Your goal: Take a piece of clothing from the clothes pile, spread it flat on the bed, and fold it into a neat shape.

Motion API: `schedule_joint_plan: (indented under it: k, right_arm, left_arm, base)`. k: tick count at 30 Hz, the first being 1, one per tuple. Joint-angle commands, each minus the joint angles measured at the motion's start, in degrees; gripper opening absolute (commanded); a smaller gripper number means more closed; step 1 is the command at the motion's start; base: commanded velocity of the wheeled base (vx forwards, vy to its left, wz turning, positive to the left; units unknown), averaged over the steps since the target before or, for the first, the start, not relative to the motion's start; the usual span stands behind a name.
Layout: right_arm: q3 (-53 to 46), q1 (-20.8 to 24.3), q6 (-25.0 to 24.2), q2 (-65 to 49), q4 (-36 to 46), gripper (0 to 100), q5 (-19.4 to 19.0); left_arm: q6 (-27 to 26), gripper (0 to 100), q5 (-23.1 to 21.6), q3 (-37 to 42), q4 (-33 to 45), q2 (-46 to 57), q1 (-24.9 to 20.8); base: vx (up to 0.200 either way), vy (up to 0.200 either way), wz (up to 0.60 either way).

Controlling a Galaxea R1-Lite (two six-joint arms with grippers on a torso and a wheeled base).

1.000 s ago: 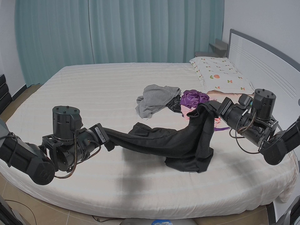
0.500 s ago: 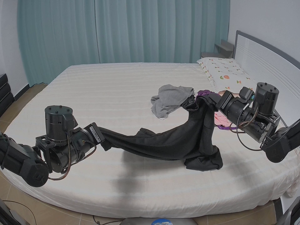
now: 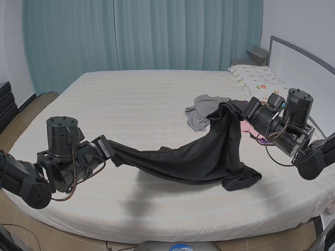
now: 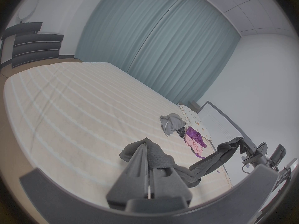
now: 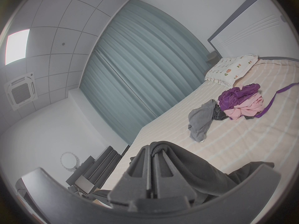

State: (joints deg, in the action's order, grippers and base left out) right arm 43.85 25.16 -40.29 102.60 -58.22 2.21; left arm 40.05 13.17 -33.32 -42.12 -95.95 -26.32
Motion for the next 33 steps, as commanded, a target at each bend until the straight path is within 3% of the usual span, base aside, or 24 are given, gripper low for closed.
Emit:
schedule_joint_plan:
  k: [1,25,33]
  right_arm:
    - [-0.08,0.15,0.04,0.15,0.04,0,-0.01]
    - [-0.52,0.5,0.04,0.06,-0.05,0,-0.01]
    - [-2.8,0.5,-0.14,-1.17,-0.23,0,-0.01]
  left_arm:
    - [0.03,0,0.02,0.01,-0.07,0.33,-0.05]
    - [0.12,0,-0.16,2.29,-0.16,1.65,1.18]
    - [1.61,0,-0.16,3.35,-0.07,1.91,0.74]
  base:
    - [0.0,0.2,0.0]
    - [0.0,0.2,0.0]
    - [0.0,0.0,0.0]
